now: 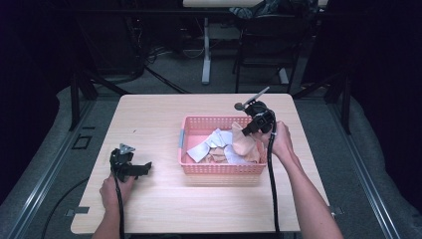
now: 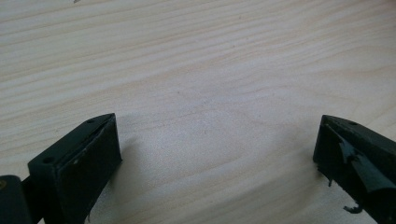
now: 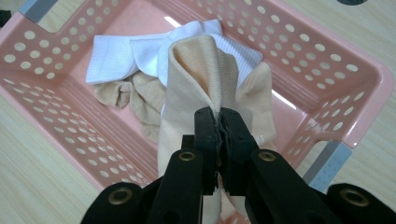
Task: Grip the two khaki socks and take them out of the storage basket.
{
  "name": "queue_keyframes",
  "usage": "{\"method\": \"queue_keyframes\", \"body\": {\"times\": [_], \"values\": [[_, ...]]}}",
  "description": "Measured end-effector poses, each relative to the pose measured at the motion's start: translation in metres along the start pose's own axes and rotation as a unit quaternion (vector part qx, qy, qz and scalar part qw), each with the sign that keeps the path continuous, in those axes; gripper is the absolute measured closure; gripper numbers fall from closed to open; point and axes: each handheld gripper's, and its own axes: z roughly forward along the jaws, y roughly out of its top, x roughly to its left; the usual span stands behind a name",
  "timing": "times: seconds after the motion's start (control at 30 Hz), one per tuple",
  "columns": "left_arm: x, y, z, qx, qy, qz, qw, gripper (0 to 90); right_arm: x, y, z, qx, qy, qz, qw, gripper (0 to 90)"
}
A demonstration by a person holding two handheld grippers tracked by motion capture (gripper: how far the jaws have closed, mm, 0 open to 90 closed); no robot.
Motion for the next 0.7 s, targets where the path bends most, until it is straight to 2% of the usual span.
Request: {"method": "queue_keyframes", "body": {"times": [0.2, 0.37, 0.53, 0.7], "values": [[0.0, 0.0, 0.0, 0.001, 0.0, 0.001, 1.0, 0.4, -0.002, -0.001, -0.002, 0.005, -0.007, -0.005, 1.0, 86.7], [0.0, 0.0, 0.0, 0.0, 0.0, 0.001, 1.0, 0.4, -0.003, 0.001, -0.008, 0.003, -0.006, 0.003, 1.0, 86.7], [0.0, 0.0, 0.0, 0.001, -0.001, 0.0, 1.0, 0.4, -0.002, 0.002, -0.013, 0.003, -0.002, -0.002, 1.0, 86.8], [0.0, 0.0, 0.0, 0.001, 0.0, -0.001, 1.0, 0.4, -0.006, 0.006, -0.022, -0.008, -0.007, 0.005, 0.9999, 86.8]]}}
